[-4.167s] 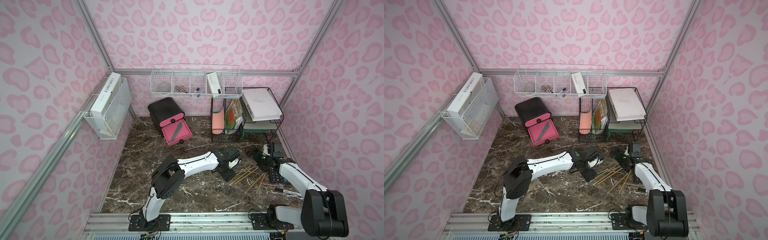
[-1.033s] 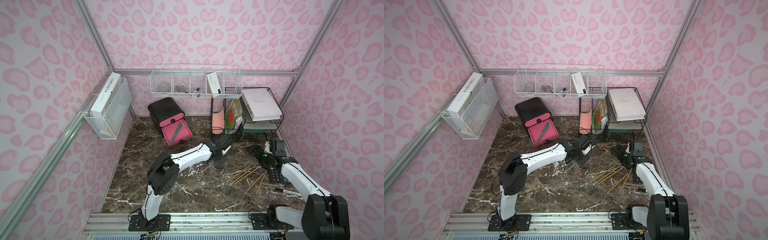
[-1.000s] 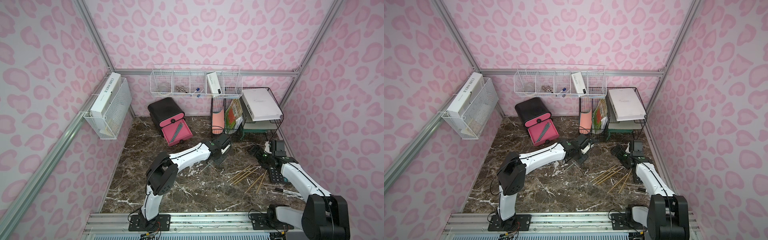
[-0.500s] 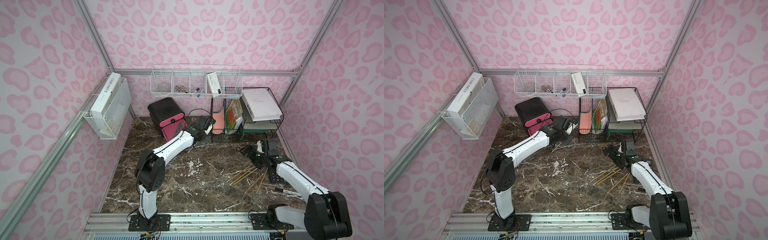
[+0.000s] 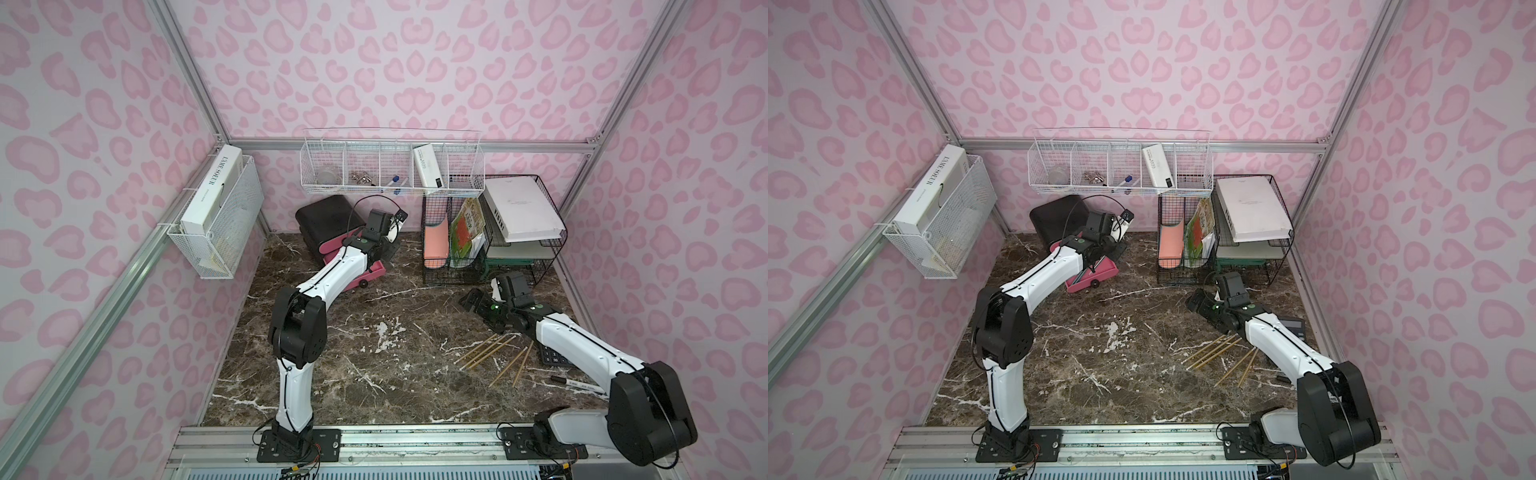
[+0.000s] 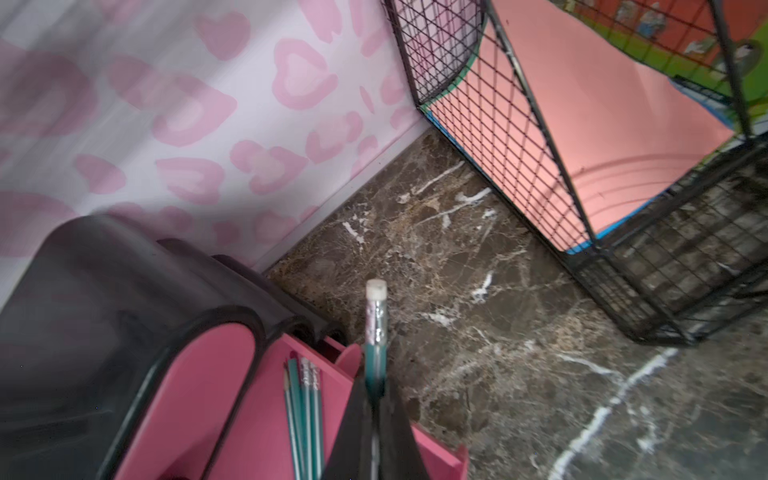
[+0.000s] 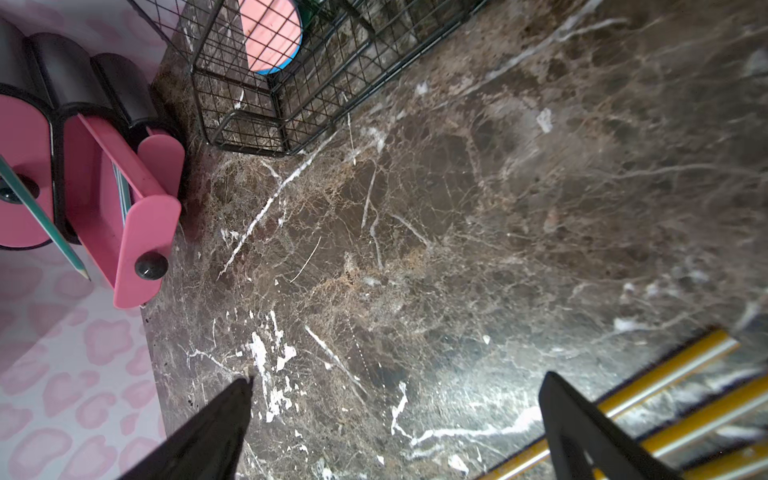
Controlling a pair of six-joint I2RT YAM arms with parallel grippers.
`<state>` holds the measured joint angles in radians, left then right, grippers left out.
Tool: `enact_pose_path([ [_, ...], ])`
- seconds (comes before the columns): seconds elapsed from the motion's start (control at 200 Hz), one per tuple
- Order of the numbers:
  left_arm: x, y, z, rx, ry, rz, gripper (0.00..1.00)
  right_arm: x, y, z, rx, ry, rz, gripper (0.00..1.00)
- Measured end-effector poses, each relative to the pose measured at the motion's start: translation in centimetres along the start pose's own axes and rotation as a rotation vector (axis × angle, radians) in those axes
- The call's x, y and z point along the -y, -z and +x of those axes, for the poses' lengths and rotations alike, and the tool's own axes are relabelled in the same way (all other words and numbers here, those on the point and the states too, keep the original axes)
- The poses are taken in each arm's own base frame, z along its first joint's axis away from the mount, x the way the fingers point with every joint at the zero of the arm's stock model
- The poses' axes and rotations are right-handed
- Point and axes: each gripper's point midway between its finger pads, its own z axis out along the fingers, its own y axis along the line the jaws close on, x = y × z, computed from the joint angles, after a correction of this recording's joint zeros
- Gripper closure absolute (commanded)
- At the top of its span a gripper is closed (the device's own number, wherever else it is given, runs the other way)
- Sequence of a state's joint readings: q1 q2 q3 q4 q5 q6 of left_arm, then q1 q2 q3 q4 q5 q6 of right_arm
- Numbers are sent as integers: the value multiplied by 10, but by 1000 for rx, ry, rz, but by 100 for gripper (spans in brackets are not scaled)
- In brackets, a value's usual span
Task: Please place the pencils in the drawer according to their color
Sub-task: Place the pencil in the drawer.
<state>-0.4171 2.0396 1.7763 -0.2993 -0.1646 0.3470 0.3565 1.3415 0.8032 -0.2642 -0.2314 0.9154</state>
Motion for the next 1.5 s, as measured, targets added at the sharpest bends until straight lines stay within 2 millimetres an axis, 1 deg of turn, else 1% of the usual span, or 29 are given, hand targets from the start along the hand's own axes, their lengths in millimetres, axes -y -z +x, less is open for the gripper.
enact_pose_path([
  [0.19,-22,-13,9,1,1,-17,100,0,-5,-2,-5,0,16,1],
  [0.38,-33,-20,25,-18,5,-18,100,-1,-11,-4,-13,-1,24,1],
  [0.56,-35,-25,43,-47,12,-16,100,2,-15,-2,-26,-4,34,1],
  [0.71,-35,-30,61,-80,17,-15,100,2,-17,-1,-33,-3,34,1],
  [0.78,-37,-30,68,-94,19,-17,100,2,-18,-2,-33,-3,34,1],
  [0.93,-43,-25,72,-101,26,-33,100,2,-18,-1,-36,-4,31,1],
  [1.105,-43,-25,83,-127,27,-36,100,0,-18,-1,-36,-2,22,1],
  [1.27,-43,-25,87,-142,31,-43,100,-2,-16,-2,-30,1,10,1],
  [1.31,-44,-24,86,-144,33,-45,92,-3,-15,-2,-28,1,8,1],
  [1.375,-47,-23,84,-145,41,-51,71,-3,-15,-2,-25,3,4,1],
  [1.415,-50,-21,80,-143,42,-60,61,-4,-14,-3,-23,3,2,1],
  [1.47,-54,-18,74,-134,50,-68,46,-5,-14,-3,-21,4,-1,1],
  [1.5,-56,-15,71,-129,52,-70,40,-5,-14,-3,-22,4,-2,0],
])
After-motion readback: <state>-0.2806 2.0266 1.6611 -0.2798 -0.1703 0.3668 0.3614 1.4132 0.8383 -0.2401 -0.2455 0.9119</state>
